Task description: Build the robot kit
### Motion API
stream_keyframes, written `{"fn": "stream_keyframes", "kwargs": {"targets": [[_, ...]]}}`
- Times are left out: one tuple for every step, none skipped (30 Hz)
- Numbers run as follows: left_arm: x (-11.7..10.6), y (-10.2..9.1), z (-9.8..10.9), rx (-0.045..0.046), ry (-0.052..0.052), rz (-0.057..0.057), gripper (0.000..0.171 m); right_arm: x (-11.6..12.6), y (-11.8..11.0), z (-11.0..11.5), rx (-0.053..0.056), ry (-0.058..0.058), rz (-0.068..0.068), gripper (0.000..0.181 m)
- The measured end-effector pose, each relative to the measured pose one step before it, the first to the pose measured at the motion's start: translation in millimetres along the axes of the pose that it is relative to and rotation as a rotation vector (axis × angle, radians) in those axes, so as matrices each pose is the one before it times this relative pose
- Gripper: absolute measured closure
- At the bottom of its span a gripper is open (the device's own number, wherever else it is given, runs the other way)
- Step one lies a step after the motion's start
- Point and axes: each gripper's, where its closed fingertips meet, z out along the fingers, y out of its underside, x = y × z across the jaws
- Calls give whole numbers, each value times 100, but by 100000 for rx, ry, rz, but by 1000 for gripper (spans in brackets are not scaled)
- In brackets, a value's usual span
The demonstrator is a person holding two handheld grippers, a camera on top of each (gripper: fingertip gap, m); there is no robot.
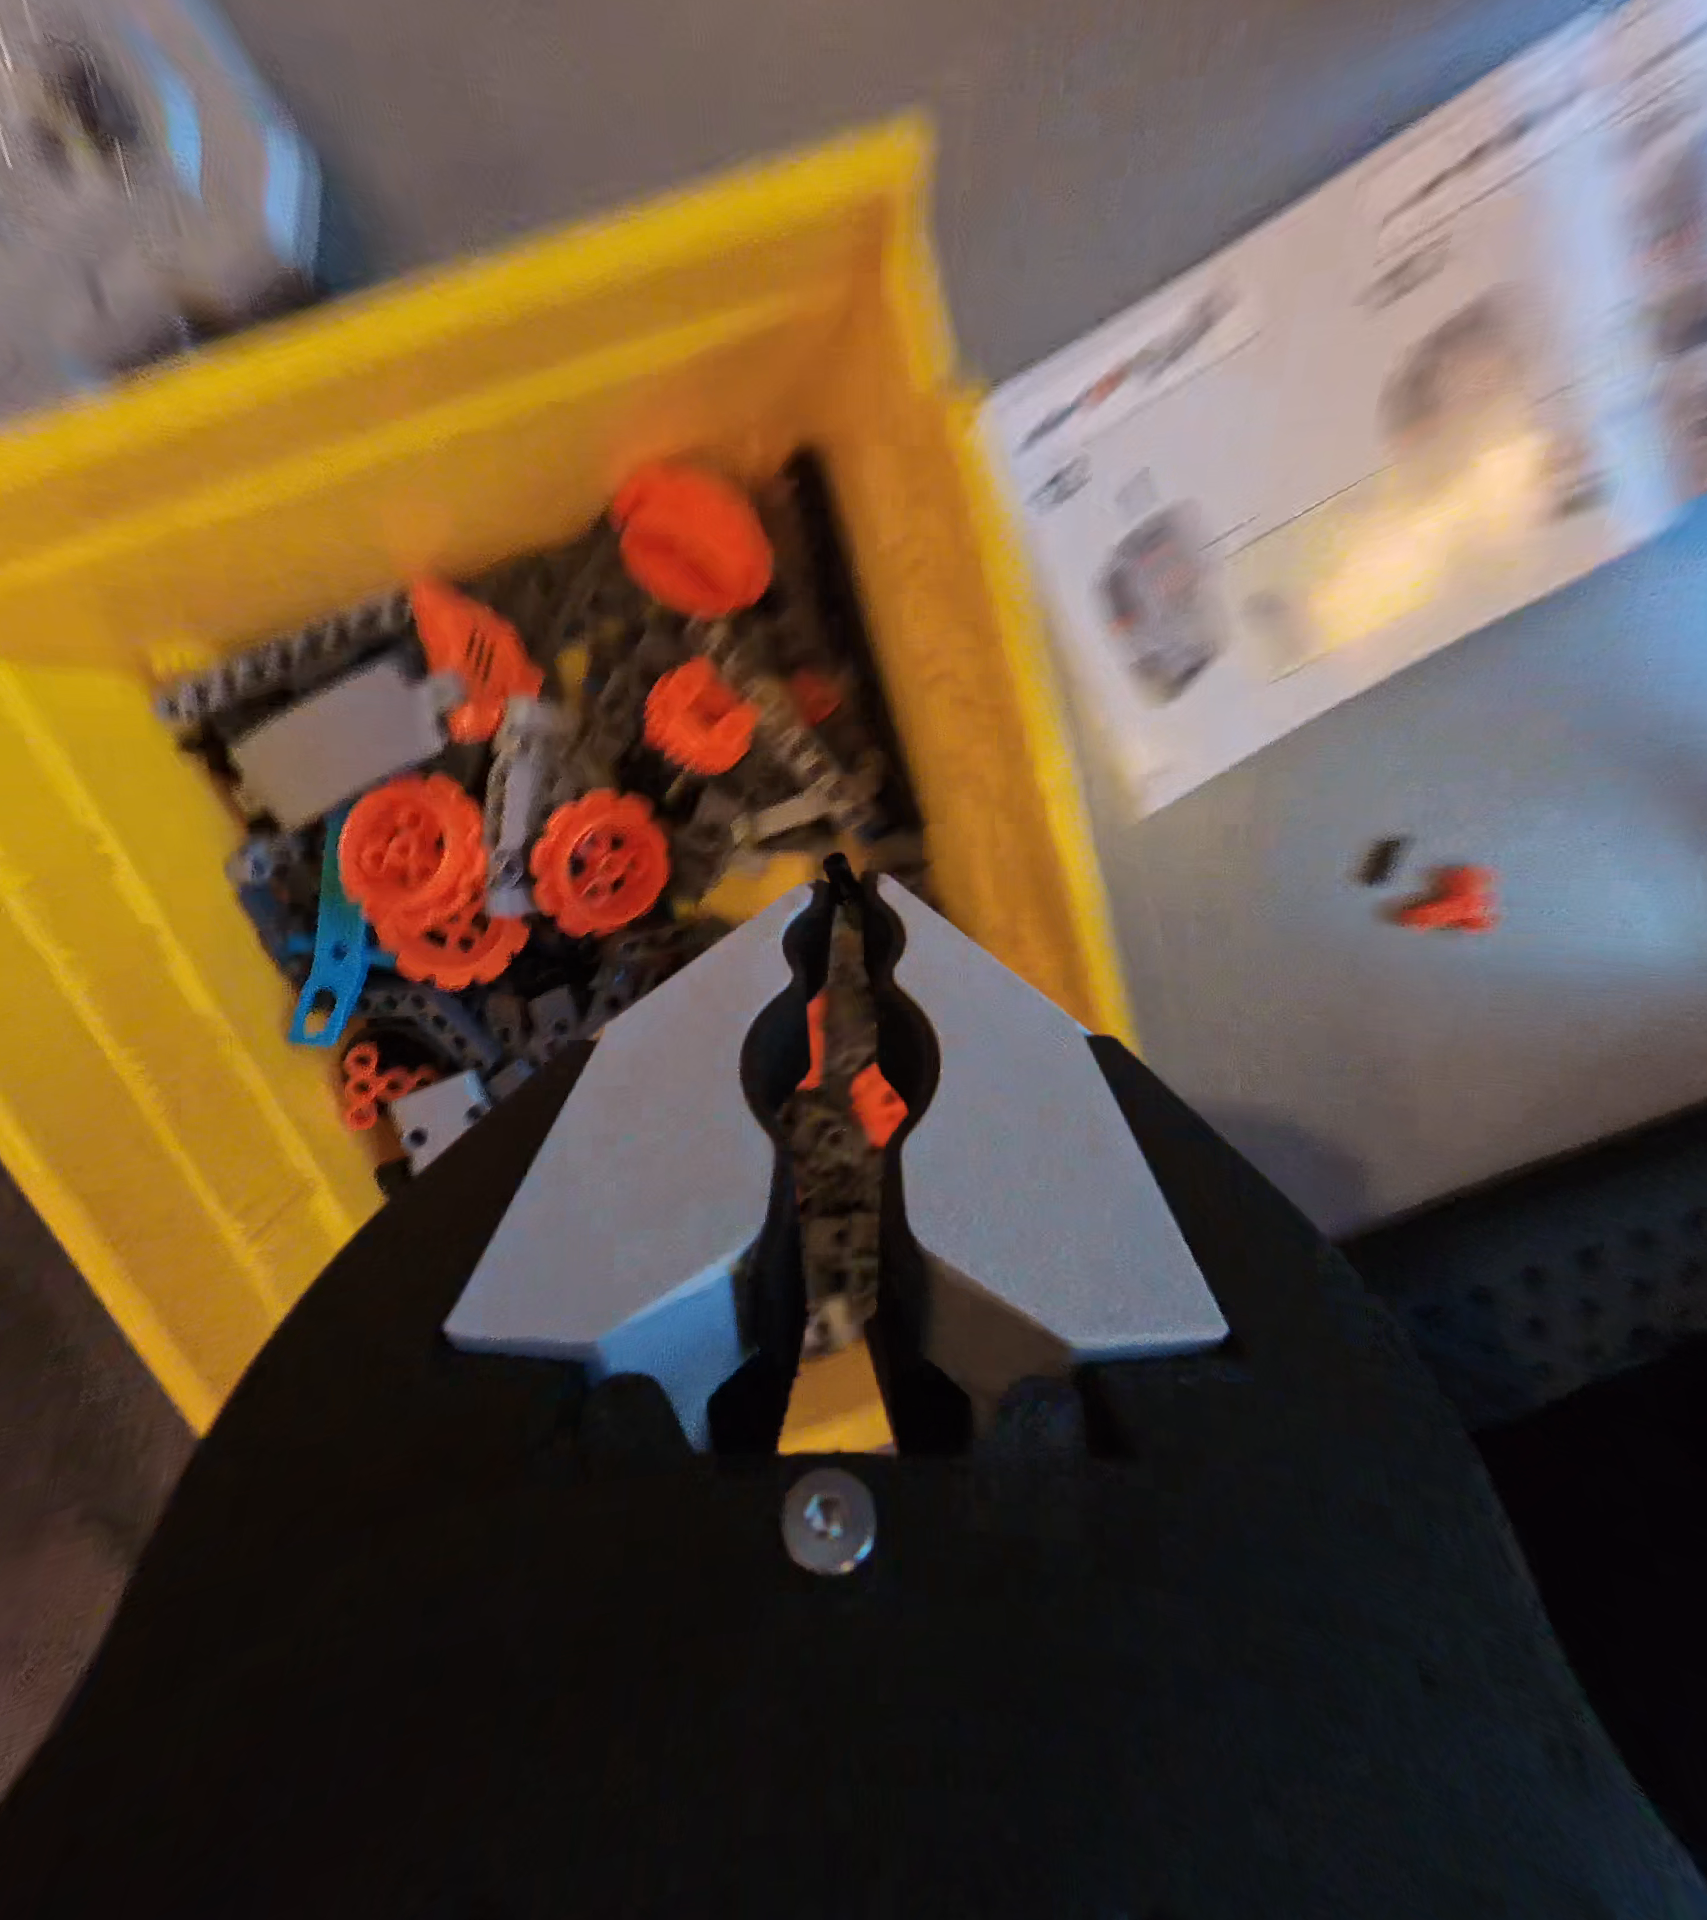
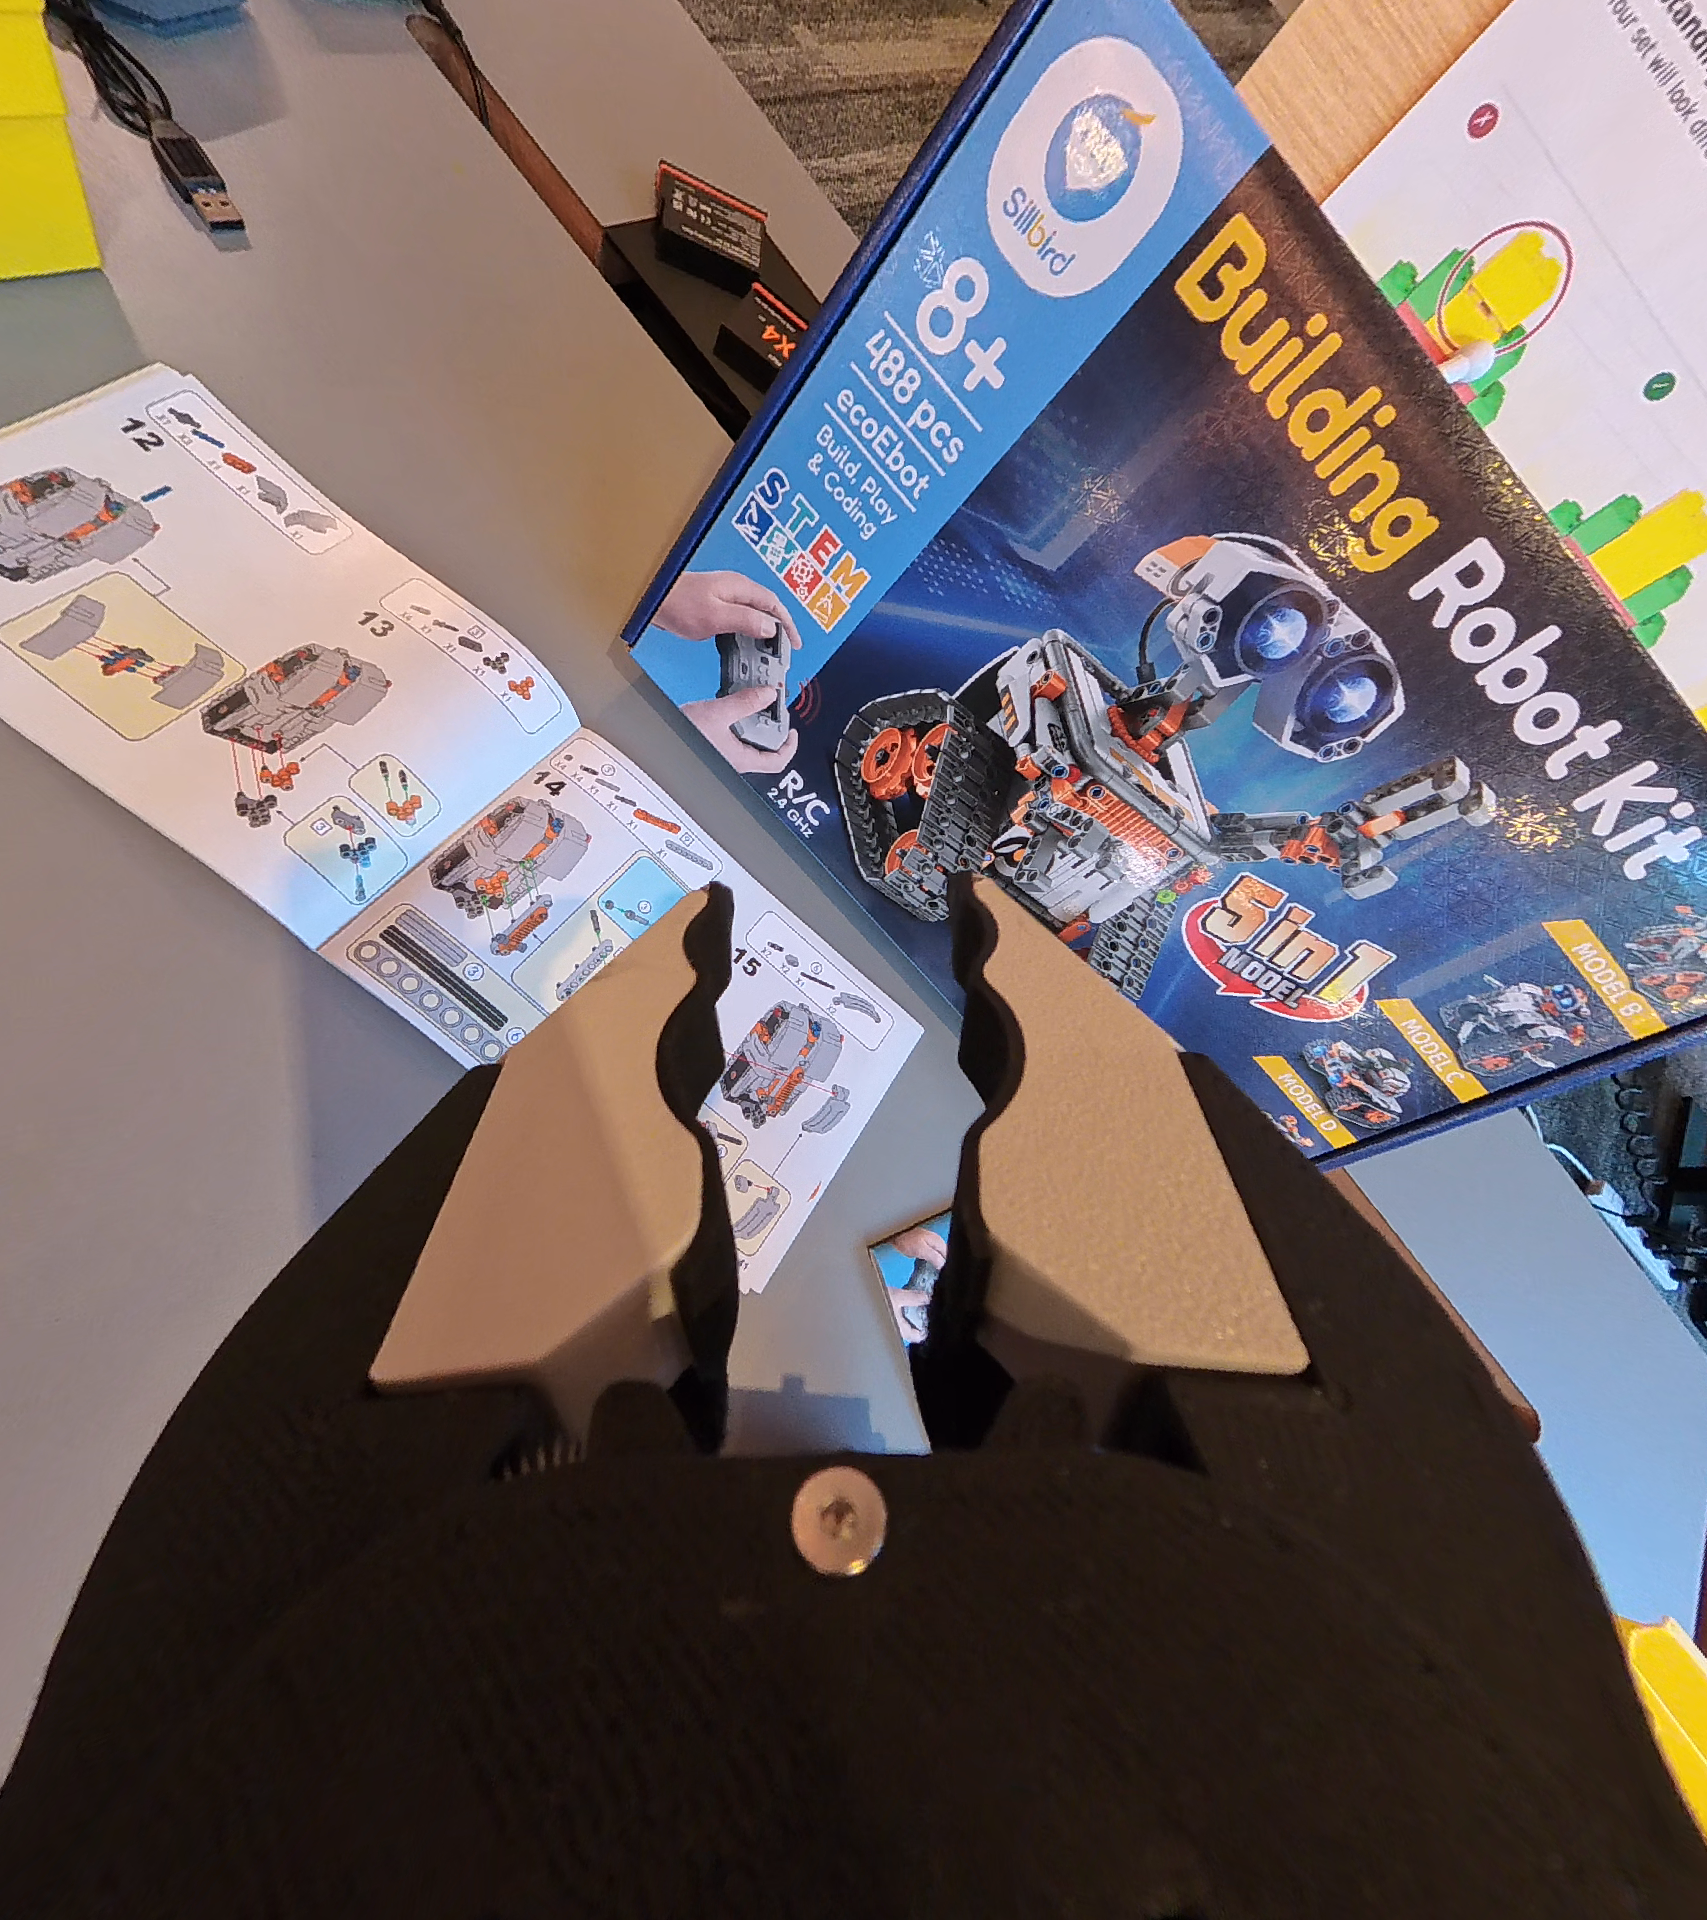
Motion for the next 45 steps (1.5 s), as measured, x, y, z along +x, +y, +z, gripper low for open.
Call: {"fn": "stream_keyframes", "kwargs": {"targets": [[1701,-1070,-1809,9803,3371,2779,170,54,-39,-73,188,209,30,140],[1973,-881,-1589,8110,3144,4384,169,57,-3,-58,67,140,82,140],[2251,-528,-1204,5521,3401,5539,169,87,11,-57,33,245,147,140],[2408,-48,-740,2020,3694,6203,169,67,3,-45,99,195,173,140],[2325,342,-230,-1120,3160,7229,169,33,8,-33,40,-8,152,140],[1970,477,224,-2964,1708,7623,169,15,-2,-15,4,-8,99,140],[1505,457,574,-4000,297,6779,169,-10,0,-7,-22,-1,-41,140],[1086,428,832,-4953,-442,5249,169,-60,-1,7,-95,-161,-195,140],[768,395,1027,-5574,-425,3403,170,-74,3,19,-184,-197,-259,140],[656,181,1161,-5247,686,1948,169,-61,14,23,-216,-42,-205,140],[632,100,1259,-5168,2171,1678,169,-5,-13,4,-59,280,-29,139],[450,223,1314,-5947,2430,1382,169,38,-11,-12,-38,371,-30,137],[213,249,1288,-5778,2088,1014,169,0,12,-37,-201,125,-218,137],[-89,156,1255,-5047,981,-1119,170,24,25,-42,-206,208,-188,137],[-178,244,1162,-5599,609,-3387,170,53,-10,-57,-30,359,-75,136],[-142,214,1055,-5229,332,-3926,170,54,-11,-46,92,178,-57,136],[-148,216,926,-4649,-693,-3495,170,43,10,-17,62,-15,15,136],[-134,138,793,-3465,-1657,-2068,170,67,43,-1,-19,-31,206,136],[-107,39,698,-2459,-2179,-315,170,67,71,39,-118,-76,327,136],[8,39,620,-1855,-1600,307,170,53,97,59,-185,-144,273,136],[85,-31,589,-401,-935,-529,170,43,100,55,-296,-167,167,136],[250,-66,631,1516,697,-849,170,45,85,51,-332,-111,98,136],[275,148,685,2081,2035,-1214,170,42,29,43,-151,-61,141,136],[-251,749,401,-3496,-513,-3103,170,14,-16,30,176,54,443,136],[-391,587,-65,-3194,-1663,-1370,170,-38,-2,61,255,-59,369,136],[-336,-147,-646,2223,-1950,278,170,-60,103,122,-827,-184,-8,136],[-315,-798,-1048,6540,-1932,-132,170,-9,110,155,-1129,343,-390,136],[-114,-846,-1002,6156,-277,-353,170,-60,79,181,-504,304,-725,136],[130,-565,-700,3683,1457,175,170,-153,180,191,-1100,-401,-669,136],[56,-256,-365,979,1179,-67,170,-130,223,194,-1302,-330,-443,135],[-25,-16,-129,-1147,624,239,170,-18,162,167,-822,179,-397,135],[-83,35,0,-1856,158,923,170,44,129,131,-737,404,-154,135],[-4,-66,112,-1827,700,827,170,-14,90,93,-471,80,-149,135],[-90,-172,210,-1789,204,-418,170,-72,35,97,-315,-260,-186,135],[-111,-102,338,-2253,13,-974,170,-47,58,83,-362,-92,-72,135],[90,45,478,-3210,1283,-223,170,-13,46,81,-271,46,-112,135],[147,82,523,-3136,1651,194,170,-38,93,61,-539,-111,-202,135],[-46,25,480,-2153,525,-225,170,-31,111,48,-594,-136,-327,134],[-280,220,368,-3190,-715,-1236,170,43,112,5,-435,284,-231,134],[-232,-3,208,-1528,-476,-253,170,108,63,-37,-224,456,-121,133],[-57,-386,25,1056,309,696,170,52,18,-55,0,-32,-5,133],[-45,-434,-45,1235,355,473,170,17,-31,-69,339,-362,344,133],[-196,-232,21,173,-578,-106,170,-45,-14,-65,354,-739,614,133],[-224,-80,139,-533,-722,-310,170,-86,63,-24,-170,-958,531,133],[-35,24,271,-1043,372,-44,170,-46,117,-18,-519,-590,134,133]]}}
